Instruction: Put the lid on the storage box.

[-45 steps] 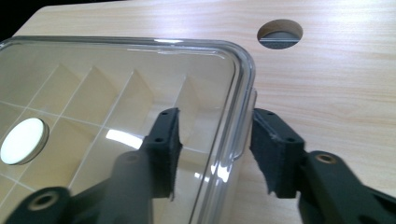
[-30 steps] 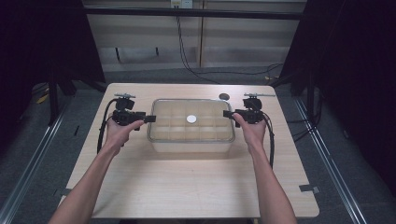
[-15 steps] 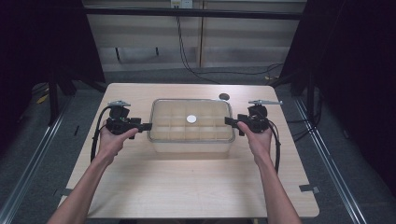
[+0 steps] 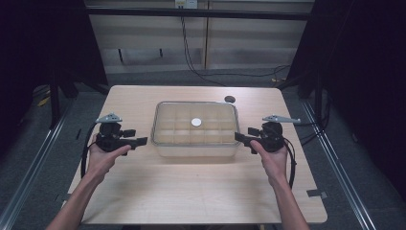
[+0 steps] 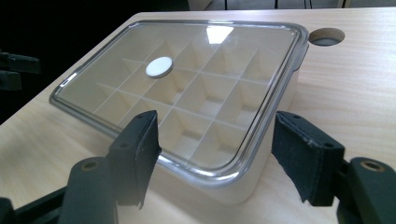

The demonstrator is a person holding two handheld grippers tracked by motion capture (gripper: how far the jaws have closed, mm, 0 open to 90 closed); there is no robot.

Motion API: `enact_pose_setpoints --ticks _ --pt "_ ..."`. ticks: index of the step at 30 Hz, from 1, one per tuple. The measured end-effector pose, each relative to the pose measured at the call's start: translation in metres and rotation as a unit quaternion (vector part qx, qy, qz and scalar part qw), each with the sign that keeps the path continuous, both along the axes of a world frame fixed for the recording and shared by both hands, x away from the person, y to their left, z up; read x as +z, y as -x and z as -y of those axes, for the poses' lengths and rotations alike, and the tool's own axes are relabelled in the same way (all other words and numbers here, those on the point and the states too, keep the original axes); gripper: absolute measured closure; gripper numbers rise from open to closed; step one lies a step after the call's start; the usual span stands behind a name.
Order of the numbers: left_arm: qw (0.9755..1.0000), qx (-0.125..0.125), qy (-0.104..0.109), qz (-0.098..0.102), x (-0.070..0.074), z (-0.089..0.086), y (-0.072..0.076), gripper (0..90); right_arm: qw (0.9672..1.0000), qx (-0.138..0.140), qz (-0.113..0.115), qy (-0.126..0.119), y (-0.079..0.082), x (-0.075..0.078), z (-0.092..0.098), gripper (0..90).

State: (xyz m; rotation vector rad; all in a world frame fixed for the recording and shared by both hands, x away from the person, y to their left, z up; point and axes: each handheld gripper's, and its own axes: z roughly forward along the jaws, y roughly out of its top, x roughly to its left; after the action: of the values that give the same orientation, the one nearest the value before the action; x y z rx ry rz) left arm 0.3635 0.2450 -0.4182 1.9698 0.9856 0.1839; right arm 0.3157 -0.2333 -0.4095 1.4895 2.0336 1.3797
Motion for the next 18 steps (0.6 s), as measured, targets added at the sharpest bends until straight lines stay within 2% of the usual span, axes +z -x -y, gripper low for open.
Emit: enact_pose_setpoints --ticks 2,5,6,14,18 --pt "1.0 0.001 -0.004 0.0 -0.002 -0.003 0.006 30.9 1.0 0.003 0.004 0.001 0.004 0.0 0.0 32.0" --pt "1.0 -0.004 0.002 -0.004 -0.006 -0.006 0.015 30.3 0.9999 0.006 0.009 0.002 0.016 0.001 0.0 32.0" --pt "1.0 -0.004 -0.005 -0.002 -0.009 -0.008 0.021 30.6 0.9999 0.009 0.011 0.0 0.024 0.0 0.001 32.0" --pt "0.9997 -0.012 -0.018 0.005 -0.015 -0.013 0.043 33.5 0.9999 0.007 0.01 -0.001 0.05 -0.004 0.009 31.9" --pt "0.9997 -0.017 -0.015 0.005 -0.019 -0.016 0.057 34.0 0.9999 0.006 0.012 0.001 0.064 -0.008 0.014 31.6"
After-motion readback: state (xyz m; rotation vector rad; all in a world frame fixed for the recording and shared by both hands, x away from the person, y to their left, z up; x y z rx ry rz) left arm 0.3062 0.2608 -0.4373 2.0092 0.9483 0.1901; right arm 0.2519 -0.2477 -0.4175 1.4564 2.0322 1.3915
